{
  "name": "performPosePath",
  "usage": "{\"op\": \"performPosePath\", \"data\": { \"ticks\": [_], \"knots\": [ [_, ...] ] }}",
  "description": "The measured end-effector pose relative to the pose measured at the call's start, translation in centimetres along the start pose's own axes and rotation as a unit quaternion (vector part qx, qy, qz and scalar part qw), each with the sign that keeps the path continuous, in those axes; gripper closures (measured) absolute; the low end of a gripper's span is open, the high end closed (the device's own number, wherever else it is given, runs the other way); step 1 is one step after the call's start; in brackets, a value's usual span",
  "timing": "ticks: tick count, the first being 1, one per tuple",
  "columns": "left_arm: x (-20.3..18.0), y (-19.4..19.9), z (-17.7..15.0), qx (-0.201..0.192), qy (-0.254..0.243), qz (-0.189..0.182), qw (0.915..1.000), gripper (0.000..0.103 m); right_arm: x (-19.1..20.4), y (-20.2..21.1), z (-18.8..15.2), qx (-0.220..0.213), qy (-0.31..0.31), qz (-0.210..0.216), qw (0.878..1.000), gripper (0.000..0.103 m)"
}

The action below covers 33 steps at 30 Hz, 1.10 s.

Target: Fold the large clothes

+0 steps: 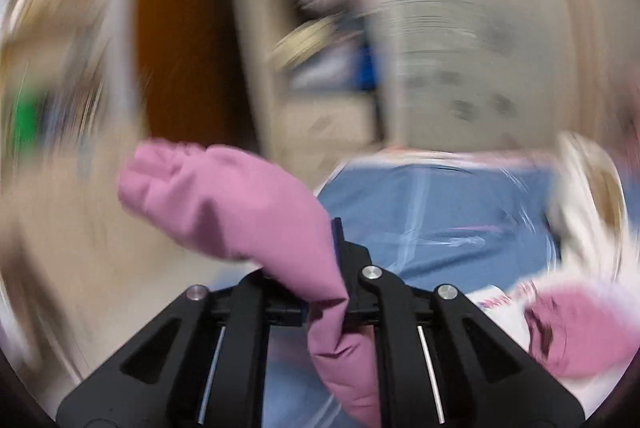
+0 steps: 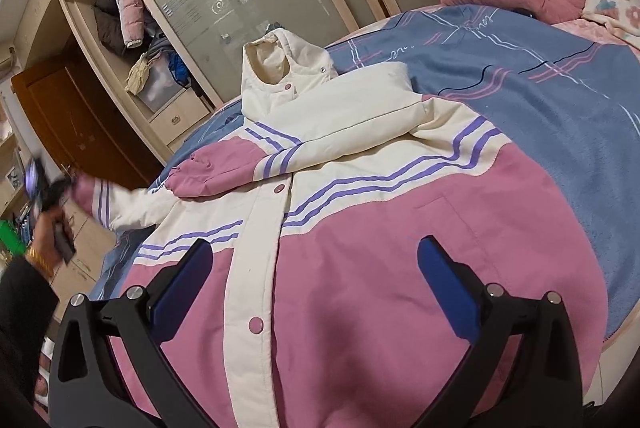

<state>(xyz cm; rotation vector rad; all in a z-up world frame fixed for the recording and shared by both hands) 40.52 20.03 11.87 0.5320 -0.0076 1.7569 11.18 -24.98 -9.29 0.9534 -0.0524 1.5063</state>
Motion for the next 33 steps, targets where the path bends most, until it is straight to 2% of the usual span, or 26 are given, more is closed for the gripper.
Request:
{"op": "performPosePath", "data": {
  "ticks": [2, 3, 6, 8, 9, 11, 12, 13, 15, 16, 19, 20, 22, 26, 29, 33],
  "knots": [
    [-7.3, 1.4, 2.2, -0.029, -0.103, -0.037, 0.9936, 0.094, -0.1, -0.1, 0.1, 0.002, -0.005, 0.002, 1.0, 0.001],
    [-10.6, 1.7, 2.5, -0.023, -0.128, -0.066, 0.9893, 0.094, -0.1, -0.1, 0.1, 0.003, -0.006, 0.002, 1.0, 0.001],
    [-19.1, 2.5, 1.2, 0.003, -0.15, -0.155, 0.9764, 0.094, -0.2, -0.2, 0.3, 0.003, -0.007, 0.003, 1.0, 0.001],
    [-24.2, 3.3, -0.9, 0.019, -0.154, -0.203, 0.9668, 0.091, -0.4, -0.2, 0.3, 0.003, -0.007, 0.0, 1.0, 0.001],
    [-26.1, 3.5, -2.2, 0.03, -0.161, -0.218, 0.9621, 0.086, -0.5, -0.2, 0.3, 0.003, -0.007, 0.0, 1.0, 0.001],
    [-30.5, 3.3, -5.7, 0.071, -0.185, -0.247, 0.9484, 0.054, -0.7, -0.4, 0.4, 0.007, -0.009, -0.002, 1.0, 0.001],
    [-31.4, 3.3, -6.7, 0.082, -0.194, -0.243, 0.9469, 0.014, -0.7, -0.5, 0.4, 0.011, -0.009, 0.0, 1.0, 0.001],
    [-32.3, 3.3, -8.2, 0.086, -0.206, -0.221, 0.9495, 0.002, -0.6, -0.6, 0.3, 0.014, -0.007, 0.001, 1.0, 0.001],
    [-32.5, 4.2, -9.4, 0.079, -0.208, -0.2, 0.9543, 0.002, -0.3, -0.7, 0.0, 0.019, 0.005, 0.001, 1.0, 0.001],
    [-31.9, 5.2, -9.3, 0.075, -0.193, -0.185, 0.9606, 0.002, -0.1, -0.6, 0.0, 0.018, 0.011, -0.001, 1.0, 0.001],
    [-28.9, 9.7, -7.6, 0.044, -0.124, -0.176, 0.9755, 0.002, 0.4, -0.2, -0.1, 0.01, 0.032, -0.003, 0.999, 0.001],
    [-26.7, 12.1, -7.1, 0.038, -0.086, -0.178, 0.9796, 0.002, 0.6, 0.1, -0.1, 0.006, 0.039, -0.002, 0.999, 0.001],
    [-22.7, 17.0, -7.0, 0.026, -0.023, -0.19, 0.9811, 0.002, 0.8, 0.5, -0.2, -0.003, 0.055, -0.007, 0.998, 0.001],
    [-17.2, 24.6, -9.8, 0.039, 0.035, -0.179, 0.9825, 0.002, 0.8, 1.7, -0.5, -0.016, 0.09, -0.019, 0.996, 0.001],
    [-15.3, 28.3, -13.1, 0.047, 0.061, -0.162, 0.9838, 0.002, 0.3, 2.8, -0.6, -0.03, 0.102, -0.03, 0.994, 0.001],
    [-15.7, 29.5, -16.5, 0.056, 0.059, -0.17, 0.982, 0.002, -0.6, 3.6, -0.9, -0.032, 0.097, -0.036, 0.994, 0.001]
  ]
}}
Point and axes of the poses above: each gripper's, at about its wrist camera, not at the fingertips, and y roughly against the way its jaws point, x to its left, z to its top, the point moved 7 cm from there along -y, roughly the way its jaws point, and after that the axes turned 6 degrees about -y, right-handed, at the moved point
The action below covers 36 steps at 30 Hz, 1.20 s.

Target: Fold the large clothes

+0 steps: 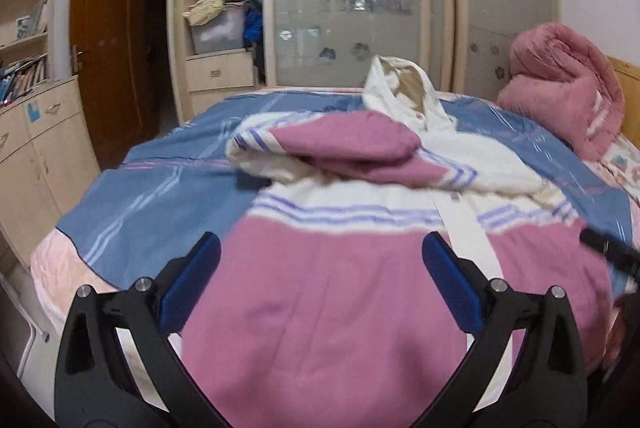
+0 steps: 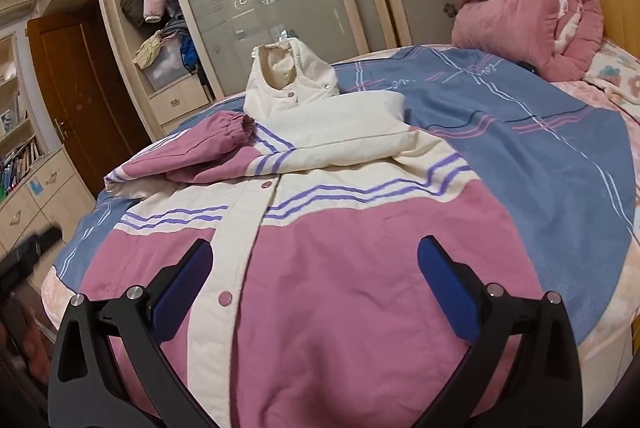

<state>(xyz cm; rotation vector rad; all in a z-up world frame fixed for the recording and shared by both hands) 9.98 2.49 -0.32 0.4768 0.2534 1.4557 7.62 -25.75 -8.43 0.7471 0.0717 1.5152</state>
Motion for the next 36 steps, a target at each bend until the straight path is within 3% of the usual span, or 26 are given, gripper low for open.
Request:
{"op": "performPosePath", "data": {
  "ticks": [3, 5, 9, 14, 36],
  "knots": [
    [-1.1, -2.1, -1.8, 0.039, -0.025, -0.017, 0.9988, 0.002, 0.2, 0.4, -0.8, 0.001, 0.018, -0.006, 1.0, 0.001],
    [-1.3, -2.5, -2.3, 0.041, -0.038, -0.013, 0.9983, 0.002, 0.5, 0.9, -1.5, -0.002, 0.027, -0.01, 1.0, 0.001],
    [-1.4, -3.0, -2.6, 0.055, -0.006, -0.045, 0.9975, 0.002, 1.0, 1.7, -2.1, -0.01, 0.025, -0.006, 1.0, 0.001],
    [-1.7, -2.4, -1.9, 0.034, -0.017, -0.033, 0.9987, 0.002, 1.8, 1.6, -2.4, -0.007, 0.029, 0.004, 1.0, 0.001],
    [-1.5, -3.2, -1.5, 0.041, -0.001, -0.051, 0.9978, 0.002, 3.5, 0.6, -1.4, 0.004, 0.027, 0.019, 0.999, 0.001]
  ]
}}
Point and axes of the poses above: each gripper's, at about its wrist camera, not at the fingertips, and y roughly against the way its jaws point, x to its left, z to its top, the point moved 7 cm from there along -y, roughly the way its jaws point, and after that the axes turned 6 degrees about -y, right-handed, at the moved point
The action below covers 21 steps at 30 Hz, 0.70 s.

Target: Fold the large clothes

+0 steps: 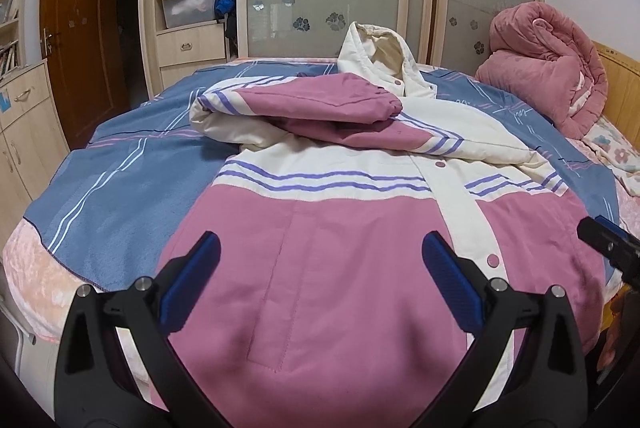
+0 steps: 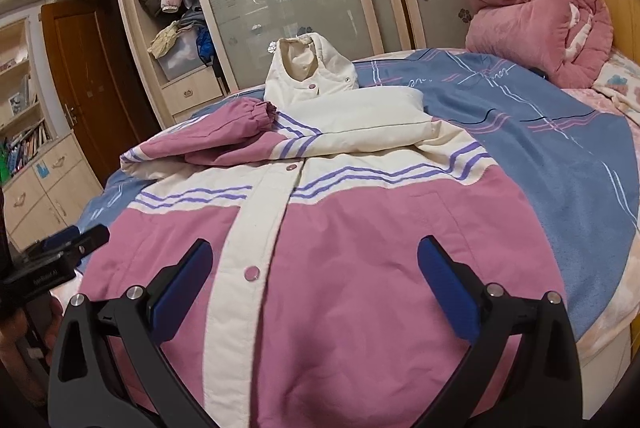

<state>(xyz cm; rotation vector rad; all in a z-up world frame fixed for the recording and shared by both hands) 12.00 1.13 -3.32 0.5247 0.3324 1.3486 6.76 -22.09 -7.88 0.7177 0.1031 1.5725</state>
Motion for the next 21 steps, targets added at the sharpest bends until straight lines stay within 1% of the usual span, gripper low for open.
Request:
{"op": "performPosePath", "data": {
  "ticks": [2, 5, 7, 8, 10, 11, 12, 13, 14, 15, 17, 18, 20, 21],
  "knots": [
    [0.1, 0.0, 0.3, -0.005, -0.001, -0.001, 1.0, 0.002, 0.9, -0.4, 1.0, 0.008, 0.0, 0.018, 1.0, 0.001],
    [0.4, 0.0, 0.6, -0.01, -0.002, -0.004, 0.9999, 0.002, 2.5, -1.5, 3.4, 0.016, -0.009, 0.042, 0.999, 0.001],
    [0.6, -0.1, 0.8, -0.014, 0.0, -0.007, 0.9999, 0.002, 3.8, -3.4, 5.4, 0.038, -0.025, 0.066, 0.997, 0.003],
    [0.7, -0.2, 0.8, -0.014, 0.001, -0.005, 0.9999, 0.002, 4.8, -4.9, 6.9, 0.053, -0.04, 0.088, 0.994, 0.008],
    [0.7, -0.5, 0.9, -0.012, 0.0, -0.005, 0.9999, 0.002, 6.5, -7.5, 9.0, 0.072, -0.066, 0.134, 0.986, 0.01],
    [0.7, -0.6, 1.0, -0.011, 0.0, -0.006, 0.9999, 0.002, 7.0, -9.2, 10.1, 0.081, -0.083, 0.146, 0.982, 0.012],
    [0.7, -0.6, 1.0, -0.012, -0.001, -0.007, 0.9999, 0.002, 7.2, -10.7, 10.6, 0.089, -0.095, 0.147, 0.981, 0.017],
    [0.7, -0.7, 1.1, -0.014, -0.002, -0.007, 0.9999, 0.002, 7.3, -12.8, 11.1, 0.104, -0.112, 0.146, 0.977, 0.021],
    [0.7, -0.7, 1.2, -0.017, -0.002, -0.008, 0.9998, 0.002, 7.3, -14.8, 11.2, 0.123, -0.131, 0.149, 0.972, 0.029],
    [0.6, -0.7, 1.3, -0.021, -0.002, -0.011, 0.9997, 0.002, 7.4, -17.2, 11.4, 0.146, -0.157, 0.156, 0.964, 0.039],
    [0.5, -0.8, 1.5, -0.025, -0.006, -0.011, 0.9996, 0.002, 7.7, -21.1, 11.3, 0.176, -0.192, 0.16, 0.952, 0.049],
    [0.5, -1.0, 1.6, -0.025, -0.008, -0.011, 0.9996, 0.002, 7.8, -22.2, 11.3, 0.181, -0.197, 0.158, 0.951, 0.052],
    [0.6, -1.2, 1.7, -0.023, -0.007, -0.011, 0.9996, 0.002, 7.8, -24.8, 11.0, 0.192, -0.206, 0.137, 0.95, 0.055],
    [0.7, -1.3, 1.7, -0.023, -0.005, -0.012, 0.9997, 0.002, 7.5, -25.7, 11.0, 0.198, -0.217, 0.13, 0.947, 0.057]
  ]
}}
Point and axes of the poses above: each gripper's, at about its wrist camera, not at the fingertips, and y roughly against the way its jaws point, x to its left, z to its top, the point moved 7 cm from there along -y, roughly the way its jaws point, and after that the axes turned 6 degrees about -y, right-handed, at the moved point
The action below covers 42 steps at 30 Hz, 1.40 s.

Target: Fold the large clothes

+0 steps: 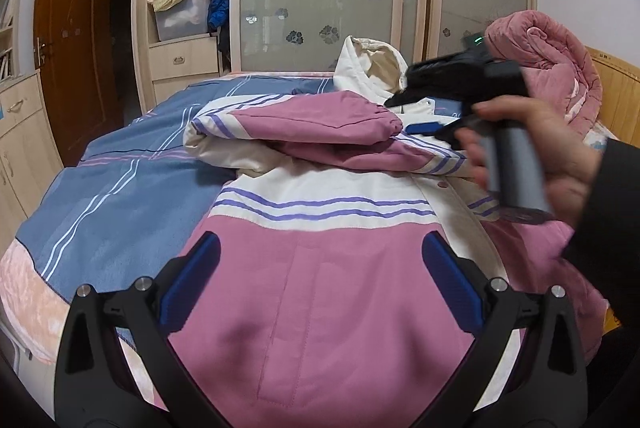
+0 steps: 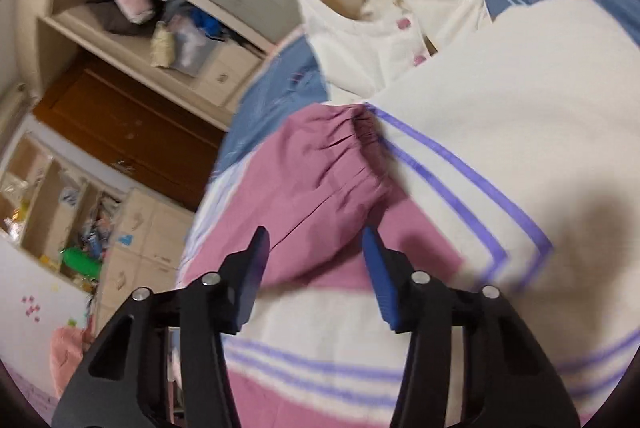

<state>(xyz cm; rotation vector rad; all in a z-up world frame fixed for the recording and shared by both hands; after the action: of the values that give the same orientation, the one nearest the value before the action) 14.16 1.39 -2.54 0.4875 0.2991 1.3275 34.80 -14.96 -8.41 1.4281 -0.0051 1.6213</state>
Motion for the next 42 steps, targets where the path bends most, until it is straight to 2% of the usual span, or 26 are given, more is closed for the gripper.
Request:
{"op": "performPosePath", "data": {
  "ticks": [3, 6, 7, 8, 10, 15, 17, 20, 23, 25, 27, 31, 34, 35, 37, 38, 39, 42],
  "knots": [
    [0.7, -0.4, 0.2, 0.002, 0.011, 0.002, 0.9999, 0.002, -1.6, -2.0, 1.0, 0.004, -0.061, -0.013, 0.998, 0.057],
    [1.1, -0.8, 0.3, 0.005, 0.019, 0.001, 0.9998, 0.002, -1.3, -3.4, 1.5, 0.006, -0.087, 0.007, 0.996, 0.058],
    [1.2, -0.8, 0.4, 0.004, 0.02, 0.001, 0.9998, 0.002, -1.0, -3.8, 1.5, 0.006, -0.087, 0.01, 0.996, 0.062],
    [1.3, -0.8, 0.4, 0.003, 0.021, 0.001, 0.9998, 0.002, -0.8, -4.3, 1.5, 0.007, -0.084, 0.005, 0.996, 0.075],
    [1.3, -0.9, 0.4, 0.004, 0.021, 0.003, 0.9998, 0.002, -0.2, -4.1, 1.5, -0.004, -0.072, 0.0, 0.997, 0.082],
    [1.0, -0.8, 0.5, -0.004, 0.018, 0.001, 0.9998, 0.002, 3.3, 0.0, 3.2, -0.06, 0.005, -0.001, 0.998, 0.086],
    [0.8, -0.8, 0.4, -0.002, 0.016, -0.002, 0.9999, 0.002, 4.5, 2.9, 4.5, -0.091, 0.034, 0.001, 0.995, 0.087],
    [0.2, -0.8, 0.3, 0.0, 0.008, -0.007, 0.9999, 0.002, 5.3, 8.6, 6.8, -0.156, 0.079, -0.008, 0.984, 0.087],
    [-0.3, -0.7, 0.3, -0.004, 0.003, -0.011, 0.9999, 0.002, 2.4, 14.3, 9.1, -0.214, 0.084, -0.031, 0.973, 0.087],
    [-0.5, -0.9, 0.1, 0.0, 0.002, -0.013, 0.9999, 0.002, -0.8, 16.2, 9.8, -0.229, 0.067, -0.053, 0.97, 0.087],
    [-0.8, -1.0, 0.0, 0.003, 0.0, -0.014, 0.9999, 0.002, -4.8, 16.9, 9.7, -0.229, 0.049, -0.077, 0.969, 0.087],
    [-1.2, -1.5, -0.2, 0.008, -0.004, -0.016, 0.9998, 0.002, -12.2, 14.8, 7.9, -0.202, 0.025, -0.138, 0.969, 0.086],
    [-1.3, -2.0, -0.4, 0.016, -0.003, -0.017, 0.9997, 0.002, -15.5, 12.7, 6.3, -0.182, 0.037, -0.159, 0.97, 0.08],
    [-1.3, -2.1, -0.5, 0.018, -0.002, -0.017, 0.9997, 0.002, -15.8, 12.6, 5.7, -0.185, 0.046, -0.158, 0.969, 0.074],
    [-1.3, -2.3, -0.6, 0.02, -0.005, -0.009, 0.9998, 0.002, -15.4, 13.8, 4.7, -0.205, 0.059, -0.151, 0.965, 0.051],
    [-1.2, -2.4, -0.6, 0.021, -0.006, -0.005, 0.9998, 0.002, -15.1, 14.6, 4.2, -0.212, 0.059, -0.153, 0.964, 0.026],
    [-1.1, -2.5, -0.7, 0.023, -0.005, -0.003, 0.9997, 0.002, -14.8, 16.4, 3.2, -0.237, 0.057, -0.151, 0.958, 0.01],
    [-1.0, -2.8, -1.1, 0.031, -0.004, 0.002, 0.9995, 0.002, -13.0, 20.9, -0.1, -0.266, 0.089, -0.142, 0.949, 0.006]
  ]
}}
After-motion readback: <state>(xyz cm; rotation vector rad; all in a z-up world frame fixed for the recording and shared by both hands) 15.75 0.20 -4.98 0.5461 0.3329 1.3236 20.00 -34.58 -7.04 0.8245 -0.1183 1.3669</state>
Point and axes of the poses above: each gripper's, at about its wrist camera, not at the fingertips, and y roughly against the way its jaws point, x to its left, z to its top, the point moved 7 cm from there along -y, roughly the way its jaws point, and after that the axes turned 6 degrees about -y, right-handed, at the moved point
